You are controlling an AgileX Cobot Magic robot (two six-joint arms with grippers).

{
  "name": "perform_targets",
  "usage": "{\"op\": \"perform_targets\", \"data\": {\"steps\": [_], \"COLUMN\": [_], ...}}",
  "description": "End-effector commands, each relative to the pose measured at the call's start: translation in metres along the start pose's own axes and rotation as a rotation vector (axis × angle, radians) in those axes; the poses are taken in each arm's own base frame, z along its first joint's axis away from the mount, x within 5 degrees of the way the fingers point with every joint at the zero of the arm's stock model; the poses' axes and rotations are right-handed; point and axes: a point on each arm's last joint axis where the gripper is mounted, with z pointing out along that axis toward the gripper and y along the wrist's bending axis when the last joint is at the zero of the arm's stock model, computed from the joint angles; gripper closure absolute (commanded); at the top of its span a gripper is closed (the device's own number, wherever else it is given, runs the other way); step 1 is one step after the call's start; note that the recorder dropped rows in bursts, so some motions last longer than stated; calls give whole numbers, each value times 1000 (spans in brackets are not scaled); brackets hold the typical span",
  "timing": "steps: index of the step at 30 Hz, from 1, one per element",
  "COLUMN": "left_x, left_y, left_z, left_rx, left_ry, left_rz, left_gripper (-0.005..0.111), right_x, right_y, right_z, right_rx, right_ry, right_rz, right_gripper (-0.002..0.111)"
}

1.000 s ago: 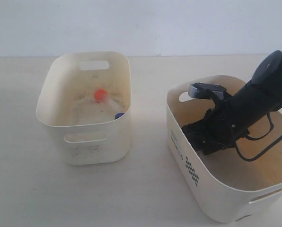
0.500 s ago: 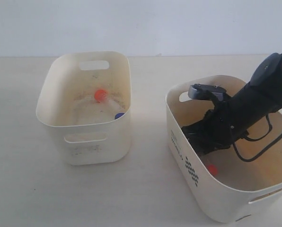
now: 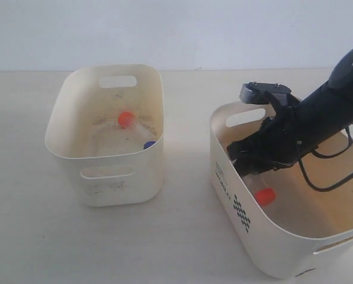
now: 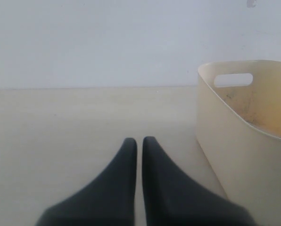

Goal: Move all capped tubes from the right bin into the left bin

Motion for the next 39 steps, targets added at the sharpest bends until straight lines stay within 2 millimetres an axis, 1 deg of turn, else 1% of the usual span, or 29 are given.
{"op": "perform_targets", "data": {"steps": [1, 7, 11, 18, 21, 22, 23, 24, 25, 26, 27, 29, 30, 32, 35, 37, 39], "left_x": [-2, -2, -2, -2, -2, -2, -2, -2, -2, -2, -2, -2, -2, -2, -2, -2, -2], "left_y": [0, 0, 0, 0, 0, 0, 0, 0, 0, 0, 0, 0, 0, 0, 0, 0, 0], "left_z": [0, 0, 0, 0, 0, 0, 0, 0, 0, 0, 0, 0, 0, 0, 0, 0, 0], "left_rx": [1, 1, 1, 1, 1, 1, 1, 1, 1, 1, 1, 1, 1, 1, 1, 1, 1], "left_ry": [-7, -7, -7, -7, -7, -7, -7, -7, -7, -7, -7, -7, -7, -7, -7, -7, -7], "left_rz": [-18, -18, -18, -18, -18, -18, -18, -18, -18, -18, -18, -18, -18, -18, -18, -18, -18], "left_gripper": [102, 102, 102, 102, 102, 102, 102, 102, 102, 102, 102, 102, 102, 102, 102, 102, 102], "right_x": [-2, -2, -4, -6, -5, -5, -5, -5, -6, -11, -14, -24, -28, -34, -46, -60, -69], "right_y": [2, 3, 9, 25, 33, 38, 40, 45, 47, 55, 60, 80, 88, 106, 132, 149, 159], "right_z": [-8, -17, -32, -74, -96, -110, -116, -125, -129, -137, -141, -151, -153, -143, -111, -86, -71], "right_rx": [15, 38, 34, 61, 73, 78, 77, 63, 49, -11, -57, -238, -287, -341, -316, -324, -330], "right_ry": [-26, -39, -77, -191, -263, -318, -346, -397, -425, -470, -492, -578, -613, -641, -663, -622, -603], "right_rz": [-13, 7, -5, -44, -57, -61, -56, -36, -22, 0, 7, 15, 13, 12, -12, -40, -53], "right_gripper": [108, 108, 108, 108, 108, 108, 108, 108, 108, 108, 108, 108, 108, 108, 108, 108, 108]}}
